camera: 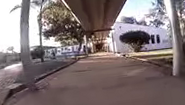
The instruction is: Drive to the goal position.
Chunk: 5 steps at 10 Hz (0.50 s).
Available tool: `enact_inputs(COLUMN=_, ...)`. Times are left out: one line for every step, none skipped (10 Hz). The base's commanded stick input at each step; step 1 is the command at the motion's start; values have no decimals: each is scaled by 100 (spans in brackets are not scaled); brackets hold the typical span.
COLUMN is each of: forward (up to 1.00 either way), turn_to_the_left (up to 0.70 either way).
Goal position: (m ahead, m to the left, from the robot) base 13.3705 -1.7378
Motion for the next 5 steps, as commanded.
enact_inputs(forward=70, turn_to_the_left=0)
enact_inputs(forward=70, turn_to_the_left=0)
enact_inputs(forward=70, turn_to_the_left=0)
enact_inputs(forward=70, turn_to_the_left=0)
enact_inputs(forward=70, turn_to_the_left=0)
